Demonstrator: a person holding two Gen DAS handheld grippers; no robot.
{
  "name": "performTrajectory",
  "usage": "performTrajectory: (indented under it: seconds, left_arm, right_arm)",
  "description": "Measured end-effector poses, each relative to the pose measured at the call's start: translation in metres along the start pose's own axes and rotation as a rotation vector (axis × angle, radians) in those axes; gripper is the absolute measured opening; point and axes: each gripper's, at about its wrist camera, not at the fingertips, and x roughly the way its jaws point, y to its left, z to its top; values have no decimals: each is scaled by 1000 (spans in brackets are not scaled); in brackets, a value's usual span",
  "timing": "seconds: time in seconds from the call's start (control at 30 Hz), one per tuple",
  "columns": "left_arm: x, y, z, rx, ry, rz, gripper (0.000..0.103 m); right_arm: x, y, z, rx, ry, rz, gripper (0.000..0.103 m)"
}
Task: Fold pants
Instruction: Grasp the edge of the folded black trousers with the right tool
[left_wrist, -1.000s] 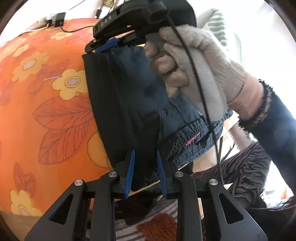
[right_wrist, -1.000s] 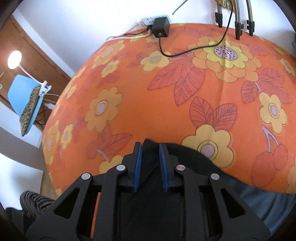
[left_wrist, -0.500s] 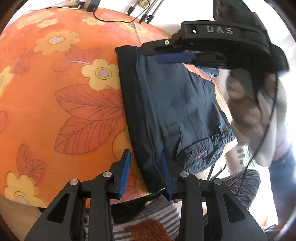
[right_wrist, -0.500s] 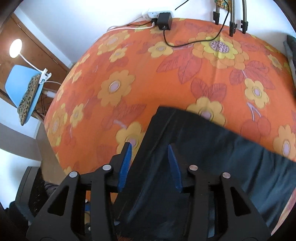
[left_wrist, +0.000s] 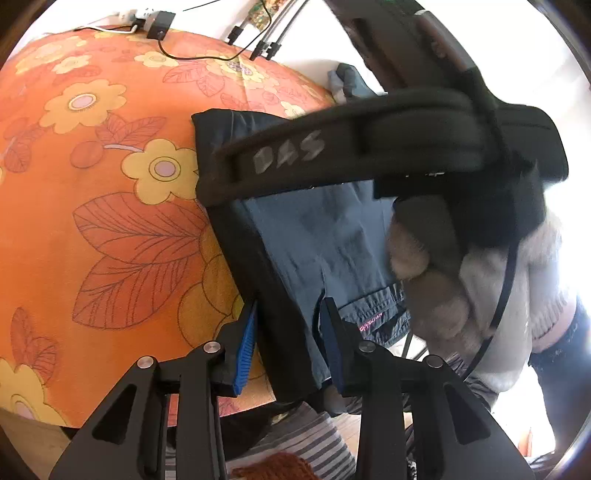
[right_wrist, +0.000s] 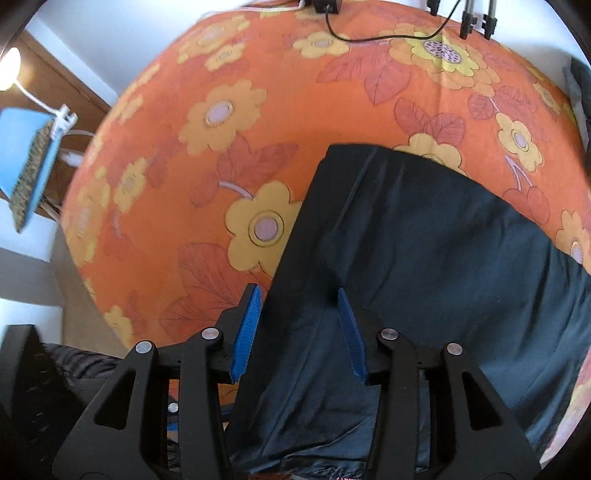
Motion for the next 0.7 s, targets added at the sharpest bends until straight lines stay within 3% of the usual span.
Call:
performTrajectory:
  seconds: [0.3,0.43,0.53,0.7]
  left_arm:
    - [3,-15,-1,34,-10,0,31]
    - [9,-24,-5,51,-4,-9,31]
    - [8,-29,-6,75,-3,-14,31]
    - [3,-39,-9,85,-7,-47,31]
  right_arm:
    - [15,15,2,-57,39,-117,44]
    - [12,16,1,-53,44,-95,17]
    - [5,14,0,-50,28,-71,8]
    - [-21,3,-10,-22,-48,4,5]
